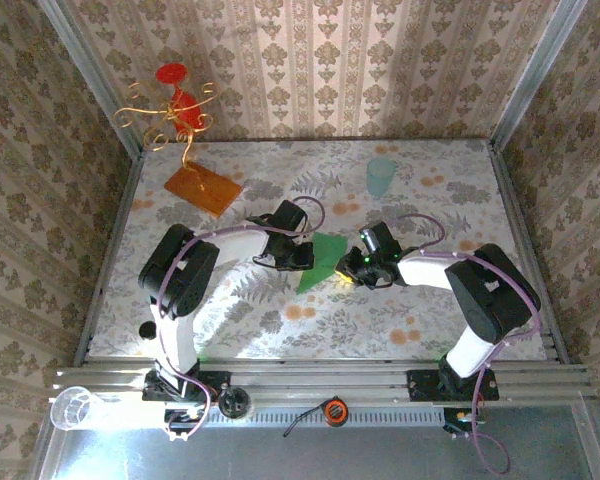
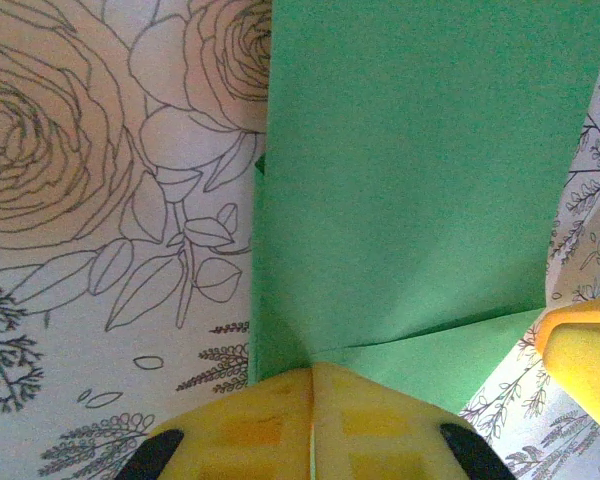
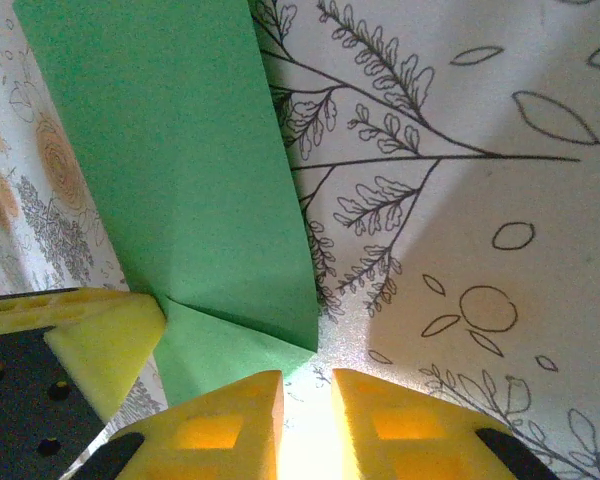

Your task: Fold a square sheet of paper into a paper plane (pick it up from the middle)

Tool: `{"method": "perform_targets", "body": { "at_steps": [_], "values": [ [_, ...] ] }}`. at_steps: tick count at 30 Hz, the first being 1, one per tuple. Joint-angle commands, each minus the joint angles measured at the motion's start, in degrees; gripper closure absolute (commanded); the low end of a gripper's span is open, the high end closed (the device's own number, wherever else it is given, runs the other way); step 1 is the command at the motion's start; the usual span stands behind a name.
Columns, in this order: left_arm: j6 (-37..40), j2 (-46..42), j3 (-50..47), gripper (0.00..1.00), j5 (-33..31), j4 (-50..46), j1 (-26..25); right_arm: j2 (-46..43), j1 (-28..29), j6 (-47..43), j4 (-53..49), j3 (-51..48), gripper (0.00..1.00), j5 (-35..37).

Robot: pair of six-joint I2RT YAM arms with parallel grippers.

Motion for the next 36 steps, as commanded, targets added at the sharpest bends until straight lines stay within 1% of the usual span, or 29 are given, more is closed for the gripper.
{"method": "perform_targets", "body": {
  "at_steps": [1, 12, 24, 28, 33, 36],
  "values": [
    [-0.95, 2.88, -1.72, 0.90, -1.55, -3.50, 0.64, 1.09, 0.31, 0.99, 0.74, 1.63, 0.78, -0.69],
    [-0.87, 2.22, -1.90, 0.90, -1.20, -3.39, 0.84, 3.09, 0.22, 1.92, 4.41, 1.39, 0.80, -2.99],
    [-0.52, 2.08, -1.55, 0.90, -1.43, -3.76, 1.02, 1.75, -0.13, 4.16, 12.82, -1.35, 0.79, -4.69],
    [-0.30, 1.97, -1.22, 0.90, -1.54, -4.09, 1.01, 2.10, -0.39, 4.15, 12.95, -1.41, 0.78, -4.96],
    [-0.17, 1.91, -1.12, 0.90, -1.87, -4.47, 1.10, 2.45, -1.08, 3.62, 13.08, -1.57, 0.74, -5.12],
    [-0.17, 1.74, -1.19, 0.90, -1.97, -4.59, 1.10, 2.19, -1.84, 3.33, 14.71, -2.22, 0.74, -5.45]
  ]
}}
